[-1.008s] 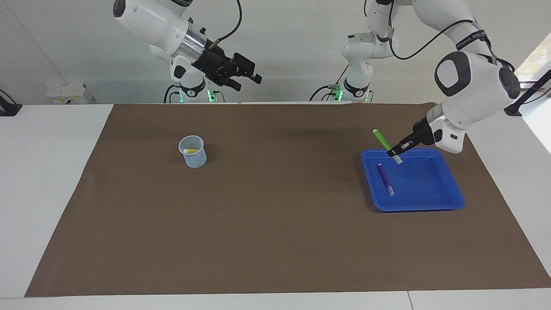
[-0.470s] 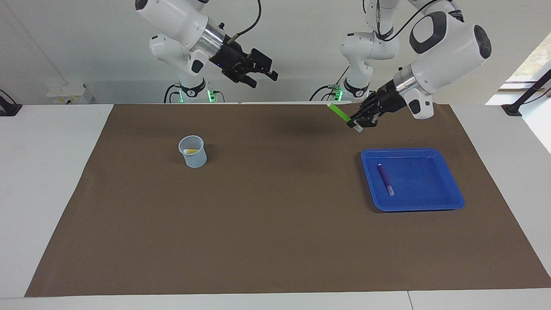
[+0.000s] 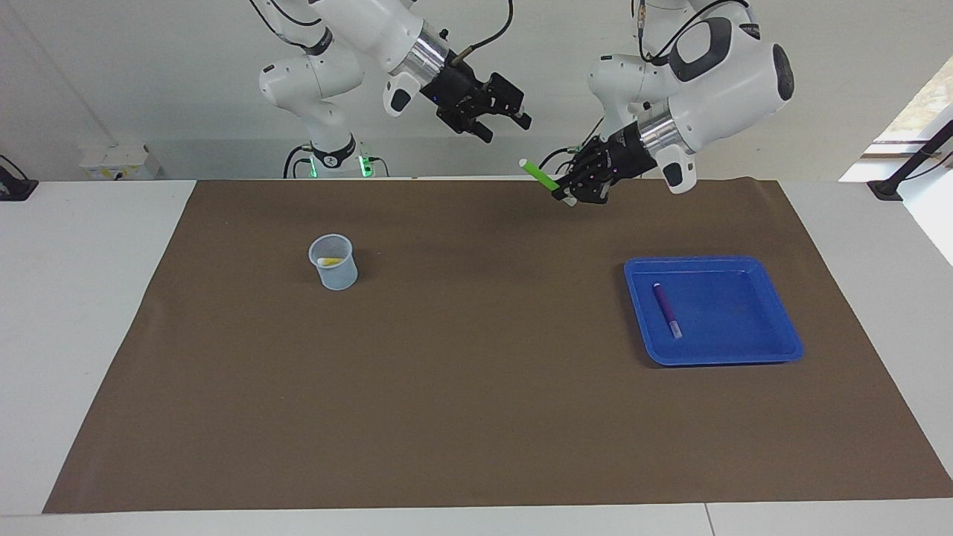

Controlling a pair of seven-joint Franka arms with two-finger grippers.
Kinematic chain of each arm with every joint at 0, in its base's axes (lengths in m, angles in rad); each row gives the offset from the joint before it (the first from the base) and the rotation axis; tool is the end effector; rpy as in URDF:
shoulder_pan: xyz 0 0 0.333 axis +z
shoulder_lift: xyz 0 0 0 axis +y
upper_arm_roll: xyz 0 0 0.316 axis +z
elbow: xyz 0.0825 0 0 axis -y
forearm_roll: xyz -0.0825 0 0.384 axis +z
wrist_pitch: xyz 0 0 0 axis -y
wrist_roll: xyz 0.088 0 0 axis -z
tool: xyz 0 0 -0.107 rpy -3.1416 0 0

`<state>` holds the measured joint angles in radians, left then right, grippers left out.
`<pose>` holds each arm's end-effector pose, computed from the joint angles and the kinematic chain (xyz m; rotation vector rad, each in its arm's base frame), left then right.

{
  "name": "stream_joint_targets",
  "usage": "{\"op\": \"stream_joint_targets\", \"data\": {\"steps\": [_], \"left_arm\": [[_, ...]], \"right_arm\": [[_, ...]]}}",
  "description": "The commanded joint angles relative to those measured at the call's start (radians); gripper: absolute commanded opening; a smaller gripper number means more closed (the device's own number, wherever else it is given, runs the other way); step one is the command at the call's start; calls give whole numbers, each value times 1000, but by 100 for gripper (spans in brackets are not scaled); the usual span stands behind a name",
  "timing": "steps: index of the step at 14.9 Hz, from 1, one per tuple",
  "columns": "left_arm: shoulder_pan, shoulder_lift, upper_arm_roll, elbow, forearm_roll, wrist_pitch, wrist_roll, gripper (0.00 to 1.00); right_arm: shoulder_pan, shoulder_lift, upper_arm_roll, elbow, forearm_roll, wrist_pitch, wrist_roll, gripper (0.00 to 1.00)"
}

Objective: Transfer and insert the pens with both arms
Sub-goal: 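Lift the green pen with the left gripper while the right gripper approaches, then grasp the green pen with the right gripper while the left gripper releases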

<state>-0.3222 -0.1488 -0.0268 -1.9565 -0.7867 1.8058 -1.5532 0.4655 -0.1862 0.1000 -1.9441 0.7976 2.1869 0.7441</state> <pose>0.4691 -0.2345 0.5642 1.9717 1.6570 -0.8383 0.4414 0.3162 0.6175 -2.2460 0.5850 0.1415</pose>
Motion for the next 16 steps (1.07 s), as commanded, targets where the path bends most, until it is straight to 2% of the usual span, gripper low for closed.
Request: {"op": "stream_joint_targets", "data": {"steps": [1,4,5,11,16], "left_arm": [[-14,-110,13,-131,-48,61,-22,0],[-14,-127,10,-145,-66,86,-64,0],[-15,-129,4,-145,-69,95,-77,0],[-49,-133,-1,-154,-72,153,-117,0],[-49,-133,-1,-157,-72,155,-117,0]], "right_arm": [[18,13,9,-16,-17,95,8,100],[13,21,7,-18,-18,105,-8,94],[13,21,9,-18,-18,105,-6,86],[39,14,9,-19,-21,90,0,74],[33,17,9,-19,-21,91,-6,52]]}}
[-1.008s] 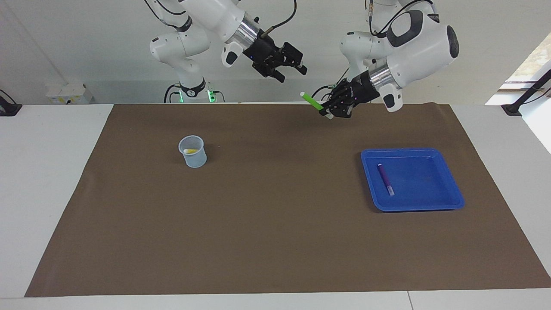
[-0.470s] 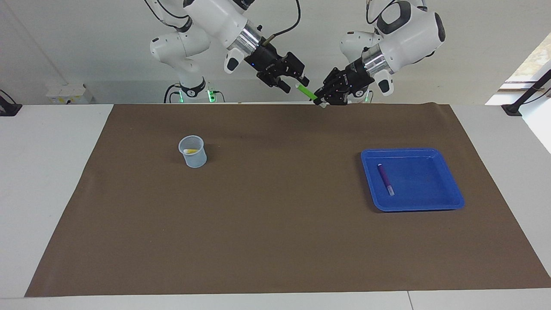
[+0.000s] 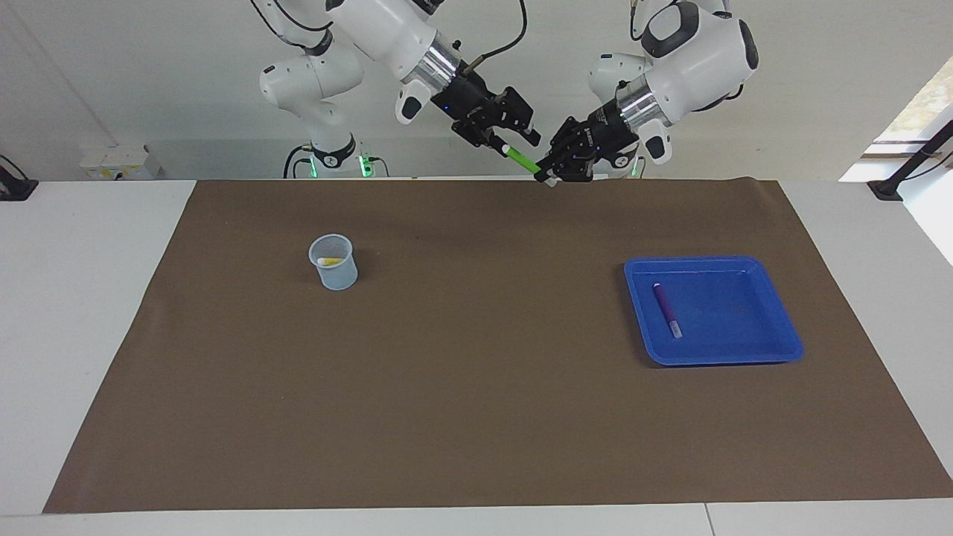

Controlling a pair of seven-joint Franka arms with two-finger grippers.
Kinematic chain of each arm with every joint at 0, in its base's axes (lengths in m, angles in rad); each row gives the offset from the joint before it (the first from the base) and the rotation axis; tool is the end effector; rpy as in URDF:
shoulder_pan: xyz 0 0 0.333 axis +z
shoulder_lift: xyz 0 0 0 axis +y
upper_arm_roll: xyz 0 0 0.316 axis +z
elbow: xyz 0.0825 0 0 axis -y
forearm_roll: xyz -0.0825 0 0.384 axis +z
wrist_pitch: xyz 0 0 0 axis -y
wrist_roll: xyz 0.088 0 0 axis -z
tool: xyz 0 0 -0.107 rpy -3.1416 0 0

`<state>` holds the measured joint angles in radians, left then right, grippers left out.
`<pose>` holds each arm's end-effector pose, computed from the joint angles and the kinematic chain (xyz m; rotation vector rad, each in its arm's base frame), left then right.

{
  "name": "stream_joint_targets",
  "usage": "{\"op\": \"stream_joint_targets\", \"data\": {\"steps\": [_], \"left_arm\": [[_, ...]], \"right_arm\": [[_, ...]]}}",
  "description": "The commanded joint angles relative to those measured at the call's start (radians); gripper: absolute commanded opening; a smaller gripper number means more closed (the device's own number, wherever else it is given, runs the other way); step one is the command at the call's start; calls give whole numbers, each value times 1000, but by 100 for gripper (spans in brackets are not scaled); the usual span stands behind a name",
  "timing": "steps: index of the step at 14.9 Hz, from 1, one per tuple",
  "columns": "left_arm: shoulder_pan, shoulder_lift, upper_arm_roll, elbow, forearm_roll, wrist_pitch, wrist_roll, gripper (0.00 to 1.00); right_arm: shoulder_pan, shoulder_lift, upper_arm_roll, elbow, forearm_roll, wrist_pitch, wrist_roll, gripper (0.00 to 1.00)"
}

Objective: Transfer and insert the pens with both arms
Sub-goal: 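Grasp the green pen with the right gripper while the left gripper releases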

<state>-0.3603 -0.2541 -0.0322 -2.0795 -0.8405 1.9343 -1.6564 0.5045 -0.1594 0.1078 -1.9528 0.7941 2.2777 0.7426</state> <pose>0.4398 -0.2390 0.5676 1.8125 1.7482 -0.8273 0.4409 0.3355 0.6063 -2.2363 0.5819 0.0971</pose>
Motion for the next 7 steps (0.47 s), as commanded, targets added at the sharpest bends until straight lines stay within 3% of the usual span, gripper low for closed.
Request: {"op": "stream_joint_targets", "data": {"steps": [1,7], "left_arm": [[-11,-28,5,-34,-19,26,-14,0],[-6,-28,5,-36,-20,32,-14,0]], "right_arm": [[-7,-9,1,-11,-18,0,-5,48],[-24,-8,0,-9,-18,13,-6,48]]}}
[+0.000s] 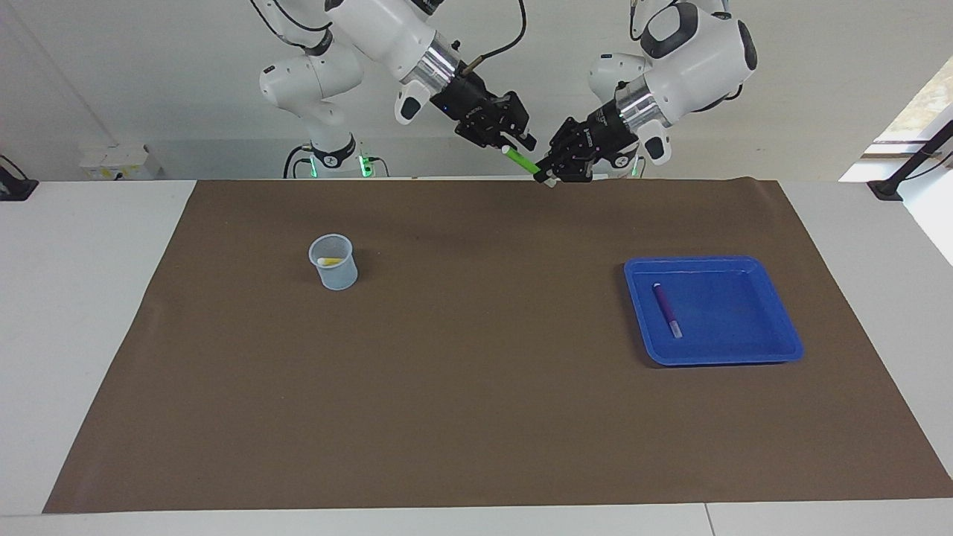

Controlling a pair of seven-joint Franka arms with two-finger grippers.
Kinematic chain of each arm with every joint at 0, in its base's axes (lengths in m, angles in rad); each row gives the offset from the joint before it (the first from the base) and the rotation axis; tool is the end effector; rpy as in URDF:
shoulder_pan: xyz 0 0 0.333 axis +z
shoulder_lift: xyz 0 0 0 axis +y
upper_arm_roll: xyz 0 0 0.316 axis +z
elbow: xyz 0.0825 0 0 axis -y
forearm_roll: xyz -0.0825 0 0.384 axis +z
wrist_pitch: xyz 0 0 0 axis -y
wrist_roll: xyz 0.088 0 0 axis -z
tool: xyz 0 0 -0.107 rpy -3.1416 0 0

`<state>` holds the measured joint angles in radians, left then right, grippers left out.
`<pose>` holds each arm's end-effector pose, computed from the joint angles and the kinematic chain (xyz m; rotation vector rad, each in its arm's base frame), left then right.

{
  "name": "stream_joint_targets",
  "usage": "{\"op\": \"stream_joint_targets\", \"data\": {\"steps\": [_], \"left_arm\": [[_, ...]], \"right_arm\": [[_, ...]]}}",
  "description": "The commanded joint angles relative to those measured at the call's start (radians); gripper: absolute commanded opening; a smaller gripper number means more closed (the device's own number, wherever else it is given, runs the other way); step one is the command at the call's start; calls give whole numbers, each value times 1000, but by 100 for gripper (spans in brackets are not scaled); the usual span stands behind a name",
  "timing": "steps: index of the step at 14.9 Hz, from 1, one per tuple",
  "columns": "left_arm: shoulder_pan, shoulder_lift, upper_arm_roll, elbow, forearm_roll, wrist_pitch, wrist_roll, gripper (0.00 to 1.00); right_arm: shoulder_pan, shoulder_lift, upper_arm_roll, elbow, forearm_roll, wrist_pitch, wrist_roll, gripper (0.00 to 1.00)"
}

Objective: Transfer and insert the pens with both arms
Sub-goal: 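Grasp the green pen with the right gripper while the left gripper releases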

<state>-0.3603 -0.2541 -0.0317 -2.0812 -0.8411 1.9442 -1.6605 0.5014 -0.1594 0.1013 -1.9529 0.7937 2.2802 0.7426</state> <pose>0.4409 -0.2382 0.5674 1.8017 1.7547 -0.8212 0.4444 0.3309 0.6065 -2.2316 0.5934 0.0902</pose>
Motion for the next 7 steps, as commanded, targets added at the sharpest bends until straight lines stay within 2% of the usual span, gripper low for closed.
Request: {"op": "stream_joint_targets", "data": {"steps": [1,7], "left_arm": [[-6,-28,4,-33,-19,24,-10,0],[-6,-28,4,-34,-19,28,-10,0]], "right_arm": [[-24,-8,6,-11,-17,12,-6,48],[-24,-8,6,-11,-17,12,-8,46]]}}
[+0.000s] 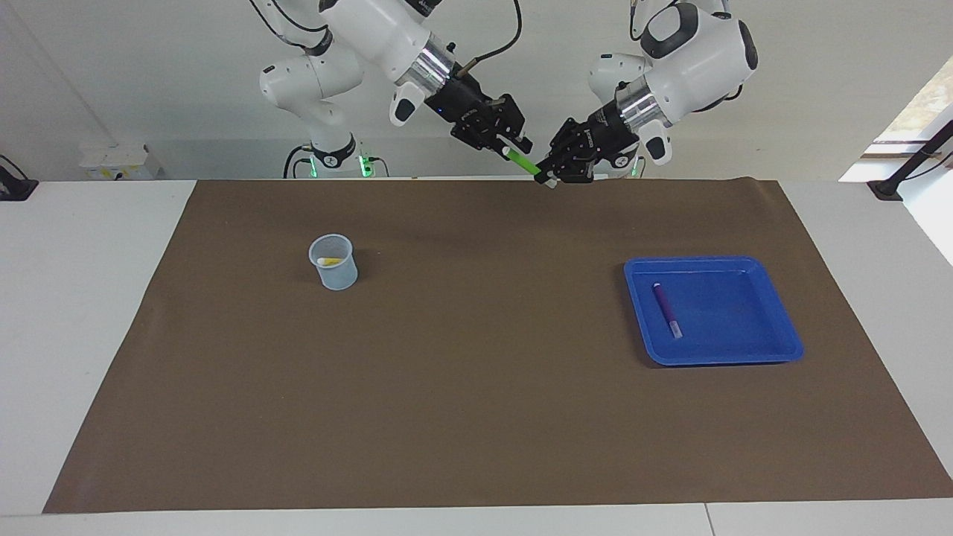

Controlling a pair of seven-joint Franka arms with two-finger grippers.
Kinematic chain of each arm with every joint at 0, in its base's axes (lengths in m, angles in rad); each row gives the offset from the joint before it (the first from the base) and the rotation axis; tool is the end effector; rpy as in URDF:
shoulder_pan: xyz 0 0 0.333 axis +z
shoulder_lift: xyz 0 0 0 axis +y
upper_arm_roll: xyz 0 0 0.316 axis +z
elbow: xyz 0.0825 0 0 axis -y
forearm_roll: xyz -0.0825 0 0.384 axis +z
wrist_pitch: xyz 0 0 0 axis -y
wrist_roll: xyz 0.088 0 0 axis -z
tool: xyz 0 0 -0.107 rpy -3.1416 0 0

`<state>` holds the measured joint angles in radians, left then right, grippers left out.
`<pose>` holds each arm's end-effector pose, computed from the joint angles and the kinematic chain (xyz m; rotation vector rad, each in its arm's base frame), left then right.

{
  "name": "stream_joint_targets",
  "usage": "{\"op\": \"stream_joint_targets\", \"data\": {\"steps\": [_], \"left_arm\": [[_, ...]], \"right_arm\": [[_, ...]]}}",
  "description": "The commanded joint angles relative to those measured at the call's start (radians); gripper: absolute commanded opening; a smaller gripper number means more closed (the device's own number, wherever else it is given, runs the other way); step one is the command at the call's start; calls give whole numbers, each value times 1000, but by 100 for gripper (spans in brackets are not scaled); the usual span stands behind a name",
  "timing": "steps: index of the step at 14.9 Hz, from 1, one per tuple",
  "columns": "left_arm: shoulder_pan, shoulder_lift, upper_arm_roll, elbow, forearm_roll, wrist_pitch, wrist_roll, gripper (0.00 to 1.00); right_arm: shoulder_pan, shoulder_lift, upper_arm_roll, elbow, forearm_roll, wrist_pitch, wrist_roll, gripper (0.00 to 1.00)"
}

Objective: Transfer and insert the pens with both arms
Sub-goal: 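Grasp the green pen with the right gripper while the left gripper releases, then insert the green pen into the cup while the left gripper reaches the tray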

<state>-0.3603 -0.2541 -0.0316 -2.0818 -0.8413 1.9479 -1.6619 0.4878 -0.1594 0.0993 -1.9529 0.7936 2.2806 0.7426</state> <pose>0.4413 -0.2380 0.5673 1.7979 1.7569 -0.8188 0.4496 0.3239 0.6066 -2.2262 0.6108 0.0820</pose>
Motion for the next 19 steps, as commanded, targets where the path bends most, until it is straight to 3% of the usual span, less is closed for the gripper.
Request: {"op": "stream_joint_targets", "data": {"steps": [1,4,5,9,10,15,19], "left_arm": [[-6,-28,4,-34,-19,25,-9,0],[-6,-28,4,-34,-19,25,-9,0],[-6,-28,4,-34,-19,26,-9,0],[-11,-27,5,-32,-19,28,-1,0],[-12,-27,5,-31,-18,40,-1,99],[6,-25,9,-29,-15,34,11,100],[69,-24,10,-29,-6,31,42,100]], "right_arm": [[-11,-8,8,-11,-17,11,-8,37],[-14,-6,8,-11,-17,11,-6,5],[-14,-6,8,-11,-17,11,-5,0],[-21,-6,8,-11,-17,11,-5,0],[-21,-6,8,-11,-17,10,-5,0],[-31,-5,8,-7,-20,-9,-18,0],[-150,-3,7,67,-155,-321,-274,0]]}}
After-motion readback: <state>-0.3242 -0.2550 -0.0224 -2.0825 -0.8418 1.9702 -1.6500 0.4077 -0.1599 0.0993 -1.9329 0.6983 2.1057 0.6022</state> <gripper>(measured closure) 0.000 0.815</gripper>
